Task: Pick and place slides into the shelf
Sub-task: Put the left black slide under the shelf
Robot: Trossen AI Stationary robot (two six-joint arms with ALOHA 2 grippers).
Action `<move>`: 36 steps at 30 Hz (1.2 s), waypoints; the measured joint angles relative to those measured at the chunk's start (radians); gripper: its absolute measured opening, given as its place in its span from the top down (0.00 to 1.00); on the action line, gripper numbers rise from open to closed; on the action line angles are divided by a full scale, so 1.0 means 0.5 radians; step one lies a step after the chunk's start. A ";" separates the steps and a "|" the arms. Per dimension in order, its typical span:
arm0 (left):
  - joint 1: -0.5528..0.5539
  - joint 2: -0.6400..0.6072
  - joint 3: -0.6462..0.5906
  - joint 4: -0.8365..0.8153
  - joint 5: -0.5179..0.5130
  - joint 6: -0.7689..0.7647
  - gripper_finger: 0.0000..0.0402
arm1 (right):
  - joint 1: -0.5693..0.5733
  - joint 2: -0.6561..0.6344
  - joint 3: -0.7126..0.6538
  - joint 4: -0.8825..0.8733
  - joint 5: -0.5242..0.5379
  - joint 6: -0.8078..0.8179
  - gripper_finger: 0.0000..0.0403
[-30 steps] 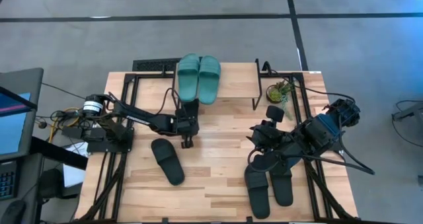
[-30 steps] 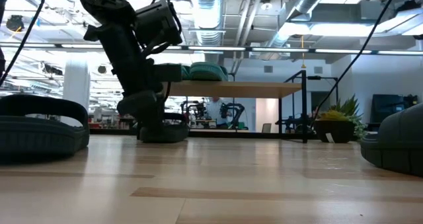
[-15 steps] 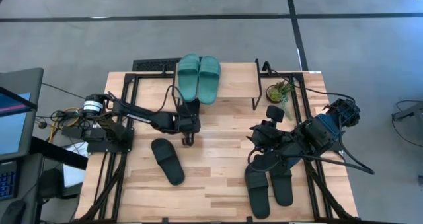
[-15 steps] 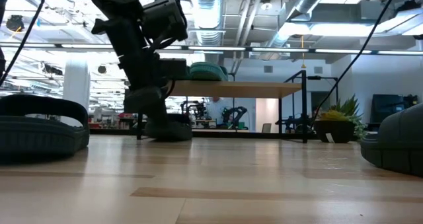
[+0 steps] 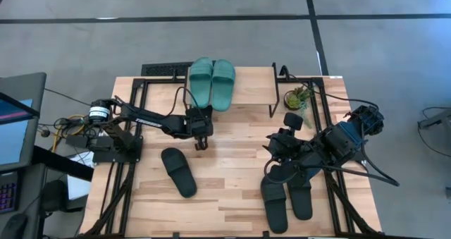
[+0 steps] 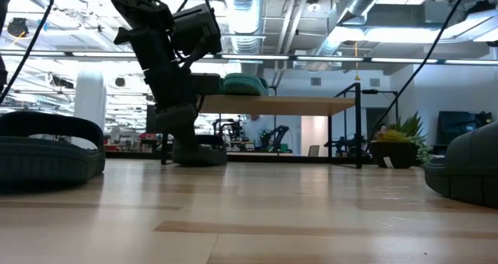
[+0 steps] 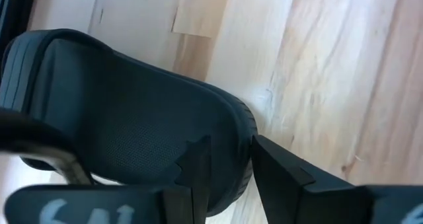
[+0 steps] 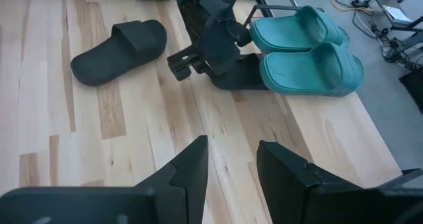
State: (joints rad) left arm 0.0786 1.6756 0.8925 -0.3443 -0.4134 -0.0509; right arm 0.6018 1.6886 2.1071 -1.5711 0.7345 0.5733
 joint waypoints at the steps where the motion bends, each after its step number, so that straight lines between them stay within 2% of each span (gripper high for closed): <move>1: 0.001 0.000 0.000 0.002 0.001 -0.001 0.76 | 0.000 0.000 0.000 0.000 0.000 0.003 0.71; 12: 0.022 0.000 0.000 0.006 -0.073 -0.040 0.76 | 0.000 0.000 0.000 0.000 0.000 0.003 0.71; 22: 0.013 0.000 0.000 0.082 0.080 0.033 0.75 | 0.000 0.000 0.000 0.000 -0.001 0.004 0.71; 27: -0.009 -0.001 0.000 0.083 0.084 0.047 0.73 | 0.000 0.000 0.000 0.000 -0.001 0.006 0.71; 36: -0.106 -0.001 0.000 0.052 -0.043 0.142 0.71 | 0.000 0.000 0.000 0.000 -0.001 0.005 0.71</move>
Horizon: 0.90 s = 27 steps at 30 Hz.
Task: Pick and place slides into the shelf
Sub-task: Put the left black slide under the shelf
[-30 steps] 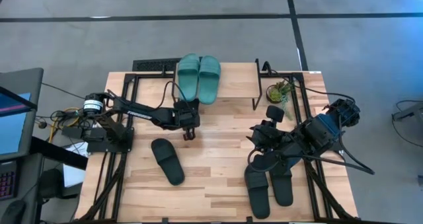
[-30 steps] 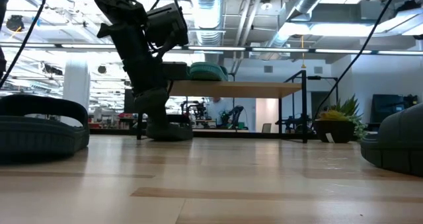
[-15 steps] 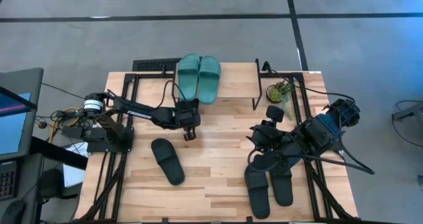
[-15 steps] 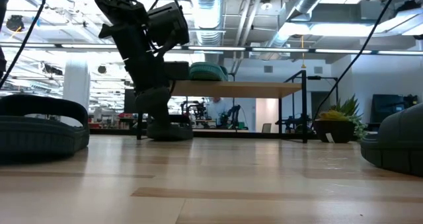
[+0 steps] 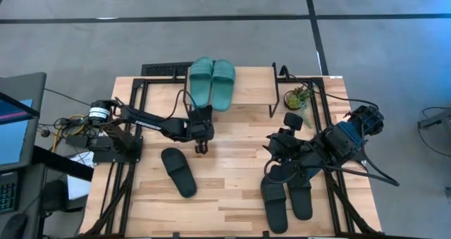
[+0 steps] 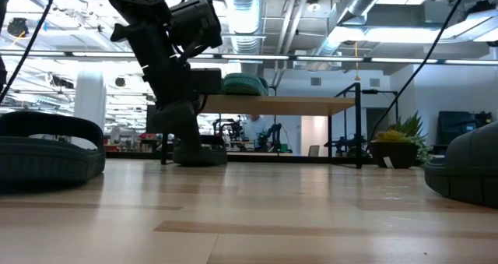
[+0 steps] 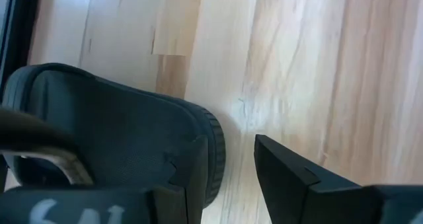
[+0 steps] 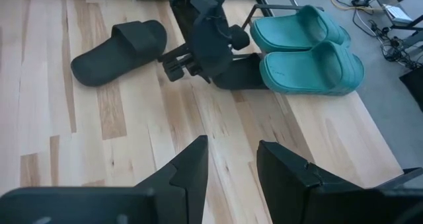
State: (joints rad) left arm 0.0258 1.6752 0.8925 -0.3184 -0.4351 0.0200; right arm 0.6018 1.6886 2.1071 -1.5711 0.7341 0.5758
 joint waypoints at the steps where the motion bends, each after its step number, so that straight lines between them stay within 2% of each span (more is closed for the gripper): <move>1: -0.005 0.000 0.000 -0.006 -0.001 0.002 0.71 | 0.000 0.000 0.000 0.000 0.000 0.000 0.71; 15: -0.121 0.000 0.000 -0.085 -0.171 -0.001 0.73 | 0.028 0.000 0.000 0.000 -0.001 0.000 0.71; 18: -0.118 0.000 0.000 -0.082 -0.203 0.004 0.80 | 0.028 0.000 -0.001 0.001 -0.001 0.000 0.71; 23: -0.156 0.000 0.000 -0.062 -0.239 0.084 0.96 | 0.028 0.000 -0.001 0.000 -0.001 0.001 0.71; 27: -0.224 0.000 0.000 -0.060 -0.343 0.122 0.99 | 0.028 0.000 -0.001 0.000 0.000 0.015 0.71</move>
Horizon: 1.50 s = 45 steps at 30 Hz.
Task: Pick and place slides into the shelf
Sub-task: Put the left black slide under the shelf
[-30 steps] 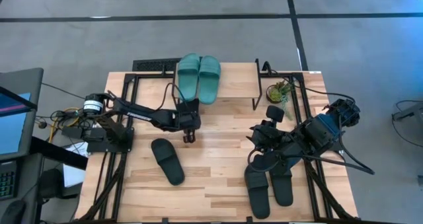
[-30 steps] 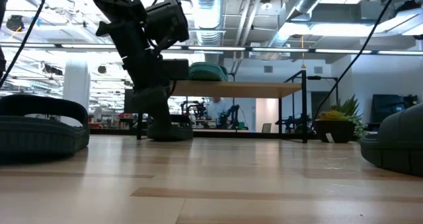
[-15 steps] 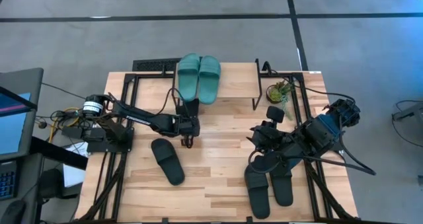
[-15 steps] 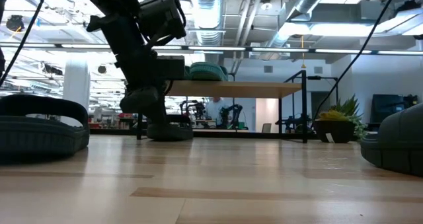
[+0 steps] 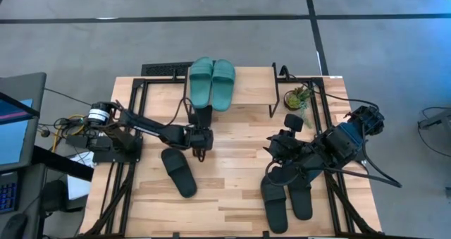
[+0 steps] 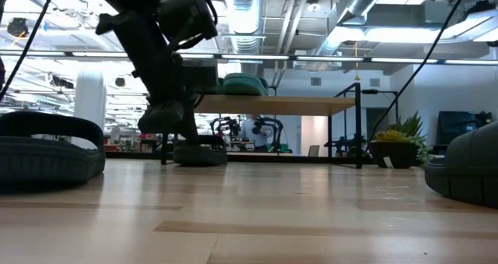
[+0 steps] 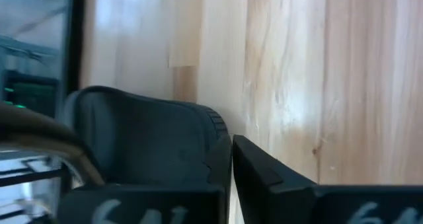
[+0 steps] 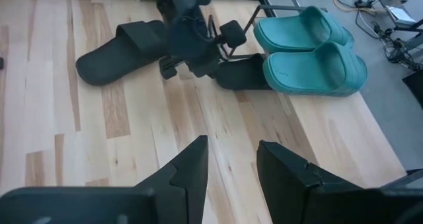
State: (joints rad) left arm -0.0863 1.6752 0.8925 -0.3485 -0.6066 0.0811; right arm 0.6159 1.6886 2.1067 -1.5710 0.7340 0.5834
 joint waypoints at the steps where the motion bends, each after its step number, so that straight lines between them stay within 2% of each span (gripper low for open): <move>1: -0.022 0.000 0.000 0.001 -0.037 0.007 0.99 | 0.000 0.000 0.000 0.000 0.000 0.000 0.71; 6: -0.110 0.000 0.000 -0.001 -0.268 -0.009 1.00 | 0.000 0.000 0.000 0.000 0.000 0.001 0.71; 14: -0.154 0.106 -0.070 -0.008 -0.318 -0.154 1.00 | 0.016 0.000 -0.001 0.000 0.001 0.003 0.71; 24: -0.134 0.156 -0.091 0.061 -0.277 -0.220 1.00 | 0.065 0.002 -0.004 0.000 0.025 0.043 0.71; 45: 0.102 0.156 -0.091 0.061 -0.116 -0.208 1.00 | 0.064 0.002 -0.004 0.000 0.031 0.078 0.71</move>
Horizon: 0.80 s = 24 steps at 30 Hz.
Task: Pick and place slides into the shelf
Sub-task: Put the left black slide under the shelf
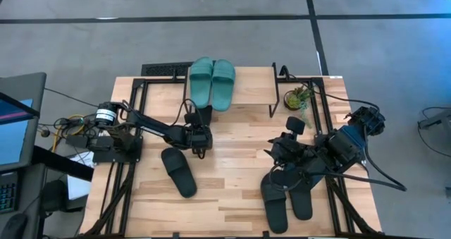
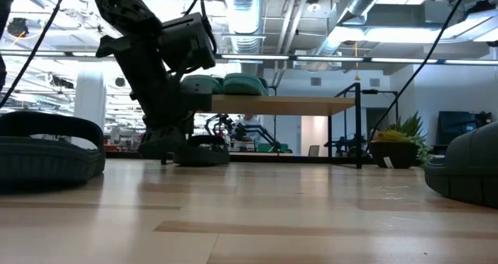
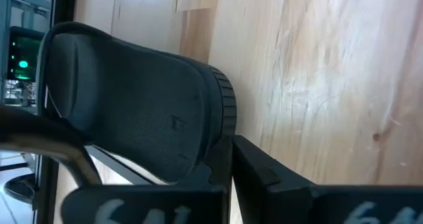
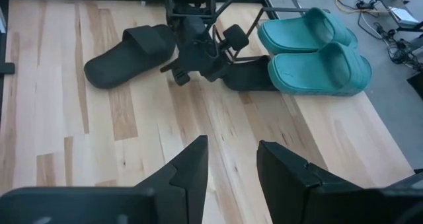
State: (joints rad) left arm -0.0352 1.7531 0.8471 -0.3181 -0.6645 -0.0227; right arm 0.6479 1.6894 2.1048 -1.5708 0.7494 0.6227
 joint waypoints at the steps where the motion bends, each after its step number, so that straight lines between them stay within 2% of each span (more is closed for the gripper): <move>1: 0.001 0.000 0.000 0.004 0.002 0.001 1.00 | 0.000 0.000 0.000 -0.001 0.000 0.006 0.71; 24: 0.063 0.000 0.000 0.158 0.063 0.062 1.00 | 0.000 0.001 0.001 -0.001 0.000 0.012 0.71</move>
State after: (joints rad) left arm -0.0036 1.7531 0.8471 -0.2392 -0.6330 0.0082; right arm 0.6479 1.6897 2.1052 -1.5711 0.7494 0.6285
